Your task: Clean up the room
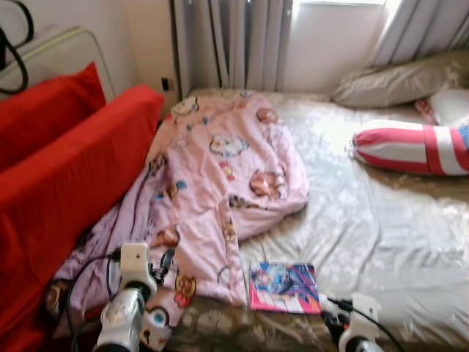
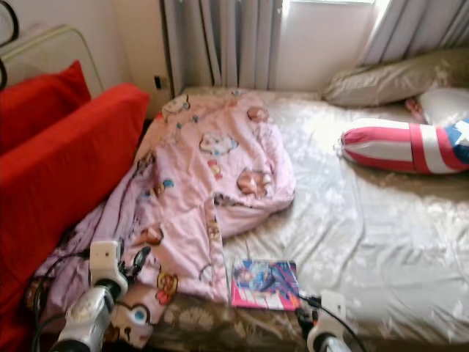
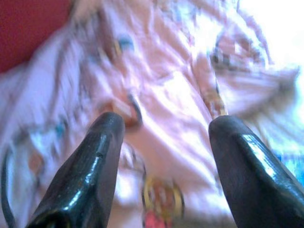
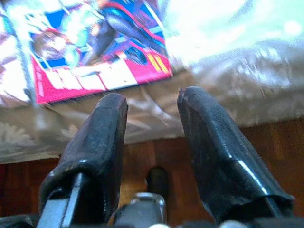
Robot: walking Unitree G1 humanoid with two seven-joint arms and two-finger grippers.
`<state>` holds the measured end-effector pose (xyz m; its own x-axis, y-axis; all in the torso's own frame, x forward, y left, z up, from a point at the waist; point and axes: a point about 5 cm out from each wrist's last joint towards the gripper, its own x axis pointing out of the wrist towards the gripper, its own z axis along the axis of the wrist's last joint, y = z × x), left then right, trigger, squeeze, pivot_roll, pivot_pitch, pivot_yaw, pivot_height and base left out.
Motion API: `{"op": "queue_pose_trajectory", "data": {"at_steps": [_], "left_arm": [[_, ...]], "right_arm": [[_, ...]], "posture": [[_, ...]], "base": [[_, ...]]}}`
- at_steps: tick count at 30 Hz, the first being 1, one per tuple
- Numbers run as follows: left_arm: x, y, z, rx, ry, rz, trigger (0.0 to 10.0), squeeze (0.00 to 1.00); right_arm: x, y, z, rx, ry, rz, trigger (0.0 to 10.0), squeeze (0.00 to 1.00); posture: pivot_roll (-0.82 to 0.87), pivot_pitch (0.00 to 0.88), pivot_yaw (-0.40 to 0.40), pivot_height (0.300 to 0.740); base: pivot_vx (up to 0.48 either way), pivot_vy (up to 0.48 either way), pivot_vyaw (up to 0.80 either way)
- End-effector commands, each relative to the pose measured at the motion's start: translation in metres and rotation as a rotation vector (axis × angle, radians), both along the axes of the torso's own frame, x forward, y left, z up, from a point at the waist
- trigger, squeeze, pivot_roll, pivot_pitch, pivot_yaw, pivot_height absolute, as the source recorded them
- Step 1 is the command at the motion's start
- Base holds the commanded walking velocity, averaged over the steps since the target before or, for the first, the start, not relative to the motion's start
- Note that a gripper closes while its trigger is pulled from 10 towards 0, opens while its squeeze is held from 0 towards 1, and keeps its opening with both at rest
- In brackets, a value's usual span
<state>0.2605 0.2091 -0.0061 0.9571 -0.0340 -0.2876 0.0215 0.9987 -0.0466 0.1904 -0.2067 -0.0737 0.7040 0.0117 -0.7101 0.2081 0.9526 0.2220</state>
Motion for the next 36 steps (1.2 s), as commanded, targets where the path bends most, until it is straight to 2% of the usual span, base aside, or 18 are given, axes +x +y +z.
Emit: {"op": "queue_pose_trajectory", "data": {"at_steps": [1, 3, 6, 11, 16, 20, 22, 24, 26, 30, 36], "left_arm": [[-0.008, -0.002, -0.006, -0.012, 0.011, -0.008, 10.0, 0.0], [-0.009, -0.002, -0.005, -0.015, -0.008, -0.013, 10.0, 0.0], [-0.013, -0.001, -0.003, -0.018, -0.043, -0.022, 10.0, 0.0], [-0.022, 0.0, -0.004, -0.022, -0.058, -0.031, 10.0, 0.0], [-0.022, 0.001, -0.003, -0.015, -0.061, -0.042, 10.0, 0.0], [-0.016, 0.004, 0.003, -0.028, -0.076, -0.041, 10.0, 0.0], [-0.013, 0.004, 0.008, -0.036, -0.1, -0.039, 10.0, 0.0], [-0.012, 0.004, 0.009, -0.039, -0.104, -0.034, 10.0, 0.0], [-0.011, 0.005, 0.011, -0.042, -0.115, -0.027, 10.0, 0.0], [-0.011, 0.007, 0.012, -0.046, -0.121, -0.021, 10.0, 0.0], [-0.013, 0.008, 0.012, -0.048, -0.116, -0.008, 10.0, 0.0]], "right_arm": [[0.002, 0.0, 0.001, 0.002, -0.02, -0.018, 10.0, 0.0], [0.004, -0.001, 0.003, -0.005, -0.042, -0.021, 10.0, 0.0], [0.014, -0.004, 0.012, 0.0, -0.131, -0.034, 10.0, 0.0], [0.033, -0.007, 0.029, -0.054, -0.27, 0.023, 10.0, 0.0], [0.046, -0.01, 0.045, -0.091, -0.382, -0.006, 10.0, 0.0], [0.056, -0.003, 0.055, -0.121, -0.455, 0.045, 10.0, 0.0], [0.058, -0.014, 0.059, -0.136, -0.466, -0.055, 10.0, 0.0], [0.058, -0.015, 0.059, -0.146, -0.466, -0.062, 10.0, 0.0], [0.054, -0.021, 0.058, -0.145, -0.463, -0.129, 10.0, 0.0], [0.046, -0.013, 0.051, -0.158, -0.437, -0.075, 10.0, 0.0], [0.042, -0.011, 0.046, -0.152, -0.4, -0.077, 10.0, 0.0]], "posture": [[0.12, 0.0, -0.043, 0.74], [0.12, 0.0, -0.042, 0.74], [0.12, 0.0, -0.045, 0.74], [0.11, 0.0, -0.048, 0.74], [0.1, 0.0, -0.048, 0.74], [0.1, 0.0, -0.048, 0.74], [0.09, 0.0, -0.041, 0.74], [0.09, 0.0, -0.041, 0.74], [0.09, 0.0, -0.033, 0.74], [0.1, 0.0, -0.036, 0.74], [0.1, 0.0, -0.043, 0.72]], "base": [[0.0, 0.0, 0.0], [0.0, 0.0, 0.0], [0.0, 0.0, 0.0], [0.0, 0.0, 0.0], [0.0, 0.0, 0.0], [0.0, 0.0, 0.0], [0.0, 0.0, 0.0], [0.0, 0.0, 0.0], [0.0, 0.0, 0.0], [0.0, 0.0, 0.0], [0.0, 0.0, 0.0]]}}
